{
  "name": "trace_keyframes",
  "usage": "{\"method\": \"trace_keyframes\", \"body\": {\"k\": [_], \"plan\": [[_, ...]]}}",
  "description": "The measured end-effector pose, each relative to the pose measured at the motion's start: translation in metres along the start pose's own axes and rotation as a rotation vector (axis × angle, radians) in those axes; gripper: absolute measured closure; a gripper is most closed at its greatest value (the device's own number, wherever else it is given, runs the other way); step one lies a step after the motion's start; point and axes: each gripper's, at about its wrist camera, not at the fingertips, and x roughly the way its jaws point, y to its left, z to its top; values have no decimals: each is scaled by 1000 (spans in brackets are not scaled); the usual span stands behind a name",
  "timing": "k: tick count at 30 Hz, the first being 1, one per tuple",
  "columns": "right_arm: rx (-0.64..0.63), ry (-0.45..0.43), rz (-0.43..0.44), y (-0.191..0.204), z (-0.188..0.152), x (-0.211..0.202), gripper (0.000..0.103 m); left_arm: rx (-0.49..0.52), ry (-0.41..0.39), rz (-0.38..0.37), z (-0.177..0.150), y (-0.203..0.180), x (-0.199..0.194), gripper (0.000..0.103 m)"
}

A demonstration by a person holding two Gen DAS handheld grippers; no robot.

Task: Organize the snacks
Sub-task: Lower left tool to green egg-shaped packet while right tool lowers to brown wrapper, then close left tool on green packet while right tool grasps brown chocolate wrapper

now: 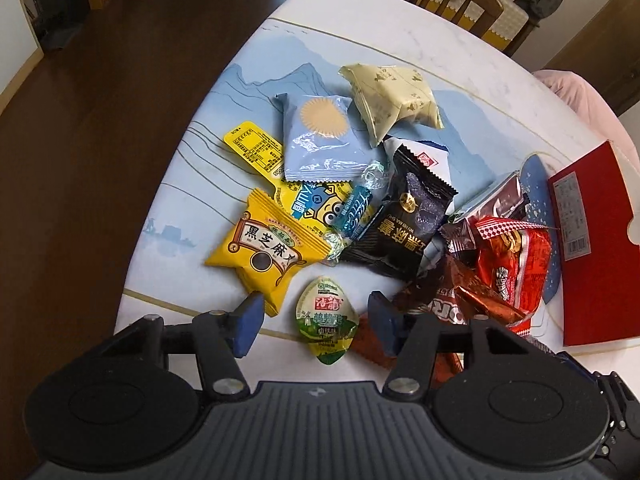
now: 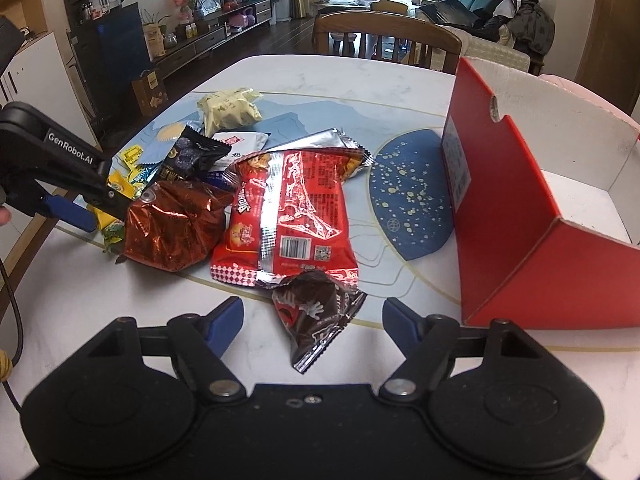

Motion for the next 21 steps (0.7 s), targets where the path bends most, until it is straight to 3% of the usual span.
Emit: {"method": "trace_keyframes", "body": {"k": [4,11,14,21], "plan": [[11,9,-9,-1,1,7,32,2,2,1,0,-2,1,49],[10,8,5,-1,2,11,40,-4,22,5,-1,0,6,61],[12,8,11,-1,2,10,46,-4,23,6,-3,0,5,69],[20,3,28,-4,0,9,61,-5,17,0,-5,3,5,74]]}}
